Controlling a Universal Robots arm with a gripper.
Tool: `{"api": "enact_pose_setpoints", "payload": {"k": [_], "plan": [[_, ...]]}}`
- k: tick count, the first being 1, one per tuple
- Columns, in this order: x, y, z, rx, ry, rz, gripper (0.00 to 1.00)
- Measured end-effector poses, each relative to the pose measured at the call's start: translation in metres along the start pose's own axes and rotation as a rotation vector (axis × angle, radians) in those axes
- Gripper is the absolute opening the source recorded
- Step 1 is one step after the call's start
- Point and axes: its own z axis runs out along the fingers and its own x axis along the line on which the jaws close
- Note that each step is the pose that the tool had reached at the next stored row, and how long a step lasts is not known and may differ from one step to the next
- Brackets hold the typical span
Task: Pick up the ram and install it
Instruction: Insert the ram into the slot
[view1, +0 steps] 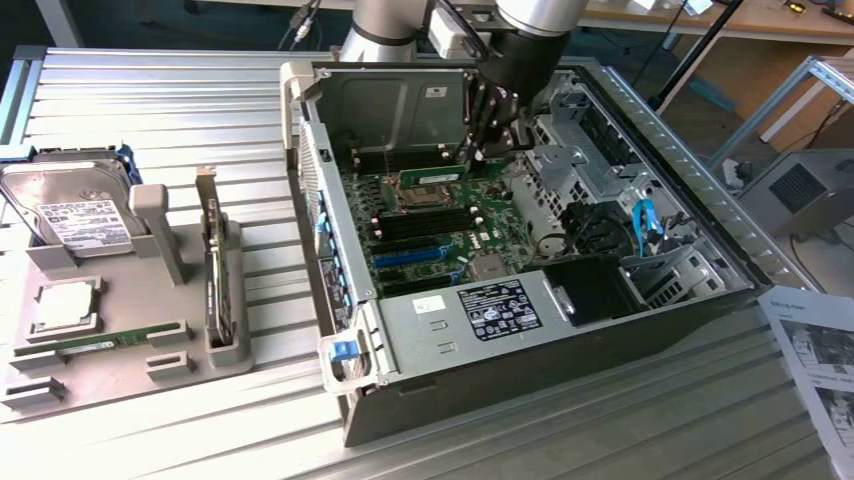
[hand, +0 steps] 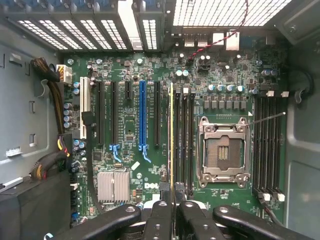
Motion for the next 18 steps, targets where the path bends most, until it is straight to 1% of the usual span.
{"api": "enact_pose_setpoints", "payload": {"k": [4,10,13,18], "plan": [[0.0,0.0,0.0012,0.0,-0.0001,0.006,0.12],[0.0,0.0,0.0035,-0.0004,-0.0002,0.034,0.12],[-0.0001,0.0,0.0044,-0.0003,-0.0004,0.034,0.12],[-0.0001,0.0,0.0089,-0.0004,-0.0003,0.034,0.12]]}}
